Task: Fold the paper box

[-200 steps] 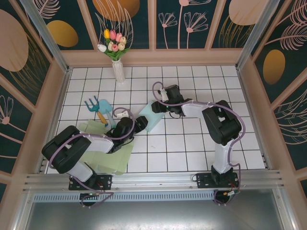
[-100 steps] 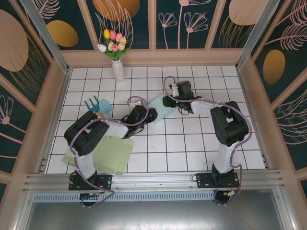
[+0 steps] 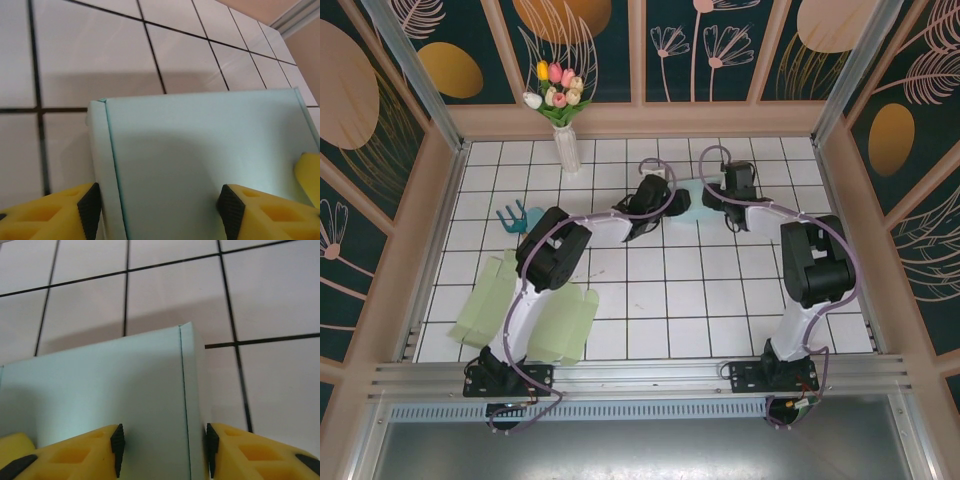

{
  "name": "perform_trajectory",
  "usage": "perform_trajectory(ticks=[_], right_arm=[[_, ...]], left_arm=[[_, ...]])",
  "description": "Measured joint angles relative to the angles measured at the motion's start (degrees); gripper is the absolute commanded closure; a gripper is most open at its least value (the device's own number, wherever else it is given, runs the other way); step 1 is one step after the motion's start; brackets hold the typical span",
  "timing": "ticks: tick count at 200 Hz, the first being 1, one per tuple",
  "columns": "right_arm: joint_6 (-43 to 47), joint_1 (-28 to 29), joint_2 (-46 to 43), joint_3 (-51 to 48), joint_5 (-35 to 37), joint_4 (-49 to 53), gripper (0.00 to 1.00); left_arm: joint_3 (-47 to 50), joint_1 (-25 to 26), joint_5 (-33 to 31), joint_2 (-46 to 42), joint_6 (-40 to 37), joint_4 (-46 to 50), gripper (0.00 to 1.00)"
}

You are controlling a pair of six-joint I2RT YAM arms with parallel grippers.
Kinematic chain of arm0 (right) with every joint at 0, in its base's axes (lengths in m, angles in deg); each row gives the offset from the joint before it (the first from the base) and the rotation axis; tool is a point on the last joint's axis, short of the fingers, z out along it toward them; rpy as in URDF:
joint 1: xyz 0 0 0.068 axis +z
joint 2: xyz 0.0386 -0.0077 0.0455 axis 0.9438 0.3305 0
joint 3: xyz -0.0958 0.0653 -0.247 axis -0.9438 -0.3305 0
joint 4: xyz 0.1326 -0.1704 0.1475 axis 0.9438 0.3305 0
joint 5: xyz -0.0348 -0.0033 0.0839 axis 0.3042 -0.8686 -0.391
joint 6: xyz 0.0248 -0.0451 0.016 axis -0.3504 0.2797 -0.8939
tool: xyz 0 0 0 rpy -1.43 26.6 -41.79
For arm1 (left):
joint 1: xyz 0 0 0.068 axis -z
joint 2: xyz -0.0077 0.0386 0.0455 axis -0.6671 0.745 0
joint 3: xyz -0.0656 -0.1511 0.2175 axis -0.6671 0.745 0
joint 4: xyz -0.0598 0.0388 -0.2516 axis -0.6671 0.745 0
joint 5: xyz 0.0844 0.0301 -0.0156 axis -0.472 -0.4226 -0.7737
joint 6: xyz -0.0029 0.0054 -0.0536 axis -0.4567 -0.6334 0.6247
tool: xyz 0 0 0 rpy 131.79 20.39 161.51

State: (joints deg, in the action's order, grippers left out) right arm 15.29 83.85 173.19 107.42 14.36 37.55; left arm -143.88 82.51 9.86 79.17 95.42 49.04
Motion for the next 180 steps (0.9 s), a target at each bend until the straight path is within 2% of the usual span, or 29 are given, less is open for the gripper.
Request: perform_trajectory(ticks=[29, 57, 79, 92, 110, 147, 180], right_arm=[[-1.4, -2.3, -0.1, -0.4, 0.3, -0.3, 0.46], [-1.4, -2.6, -0.1, -0.4, 2.9, -0.7, 0.41], [-1.4, -2.5, -0.1, -0.4, 3.9, -1.3, 0.39], [-1.2, -2.2, -0.2, -0.4, 4.7, -1.4, 0.31], [-1.3, -1.6, -1.4, -1.3, 7.0, -1.5, 0.28], [-3.1, 0.5, -10.9, -8.0, 12.7, -1.0, 0.28], [-5.8, 6.1, -25.4, -16.9, 15.0, -1.3, 0.3]], left_arm=[[-6.6, 0.6, 0.8, 3.3, -1.8, 2.7, 0.33], [-11.8, 1.3, 0.5, 5.6, -3.1, 6.2, 0.27], [-13.3, 2.0, -0.9, 5.6, -4.0, 8.5, 0.19], [-13.6, 2.3, -2.3, 5.6, -4.6, 9.6, 0.18], [-13.0, 2.8, -4.7, 4.9, -4.8, 11.4, 0.17], [-0.8, 2.8, -11.6, -4.6, -4.8, 14.4, 0.18], [18.8, 2.8, -17.9, -23.7, -4.0, 13.9, 0.19]])
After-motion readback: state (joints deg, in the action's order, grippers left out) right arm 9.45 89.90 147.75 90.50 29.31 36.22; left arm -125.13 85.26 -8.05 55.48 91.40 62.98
